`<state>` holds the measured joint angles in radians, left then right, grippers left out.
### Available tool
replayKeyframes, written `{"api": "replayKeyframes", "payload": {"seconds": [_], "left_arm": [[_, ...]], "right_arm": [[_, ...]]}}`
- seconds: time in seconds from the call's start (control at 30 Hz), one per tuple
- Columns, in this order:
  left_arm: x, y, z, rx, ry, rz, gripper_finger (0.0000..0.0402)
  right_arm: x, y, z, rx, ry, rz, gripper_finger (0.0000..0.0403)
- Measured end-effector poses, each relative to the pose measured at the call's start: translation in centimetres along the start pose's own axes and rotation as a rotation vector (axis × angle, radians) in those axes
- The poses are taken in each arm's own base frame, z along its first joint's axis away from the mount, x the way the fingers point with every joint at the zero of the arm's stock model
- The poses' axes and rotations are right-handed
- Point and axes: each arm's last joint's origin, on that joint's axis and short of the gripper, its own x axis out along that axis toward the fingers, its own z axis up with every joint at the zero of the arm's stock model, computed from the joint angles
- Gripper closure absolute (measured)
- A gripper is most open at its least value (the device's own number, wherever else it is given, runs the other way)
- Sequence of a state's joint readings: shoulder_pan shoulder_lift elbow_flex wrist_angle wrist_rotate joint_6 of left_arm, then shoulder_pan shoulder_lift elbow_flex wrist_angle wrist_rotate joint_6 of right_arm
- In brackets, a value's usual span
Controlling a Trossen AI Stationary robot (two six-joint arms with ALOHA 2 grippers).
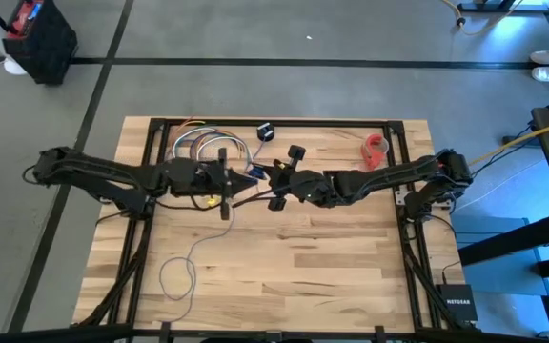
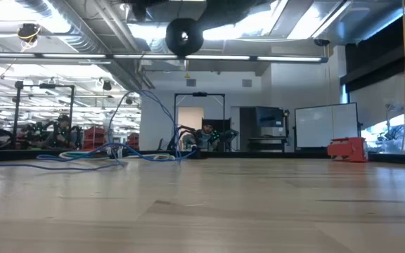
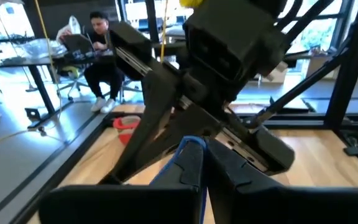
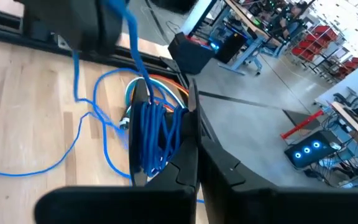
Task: Coil cords
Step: Coil the blue wire onto the spool
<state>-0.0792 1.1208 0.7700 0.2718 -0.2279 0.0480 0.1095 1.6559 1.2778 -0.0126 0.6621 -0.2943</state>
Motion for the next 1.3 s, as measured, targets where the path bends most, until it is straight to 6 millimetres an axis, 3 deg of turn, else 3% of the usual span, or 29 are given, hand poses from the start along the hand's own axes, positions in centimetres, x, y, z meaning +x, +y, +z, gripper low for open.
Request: {"api": "replayKeyframes", "payload": {"seconds": [0.27,0.53,0.97,1.3], "left_arm": [[1.6,-0.7,-1.7,0.004,0.077,-0.012,0.0397],[1.6,-1.0,-1.7,0.004,0.07,-0.015,0.0394],[1.6,-0.9,-2.6,0.029,0.153,0.006,0.0397],[1.5,-0.9,-2.6,0.046,0.158,0.006,0.0387]], "right_arm": [[0.0,-0.3,0.9,0.069,-0.081,-0.045,0.0393],[-0.9,-1.3,2.5,0.138,-0.211,-0.049,0.0393],[-4.8,-3.8,5.4,0.275,-0.435,0.034,0.0393],[-6.8,-4.7,5.8,0.265,-0.439,0.051,0.0393]]}}
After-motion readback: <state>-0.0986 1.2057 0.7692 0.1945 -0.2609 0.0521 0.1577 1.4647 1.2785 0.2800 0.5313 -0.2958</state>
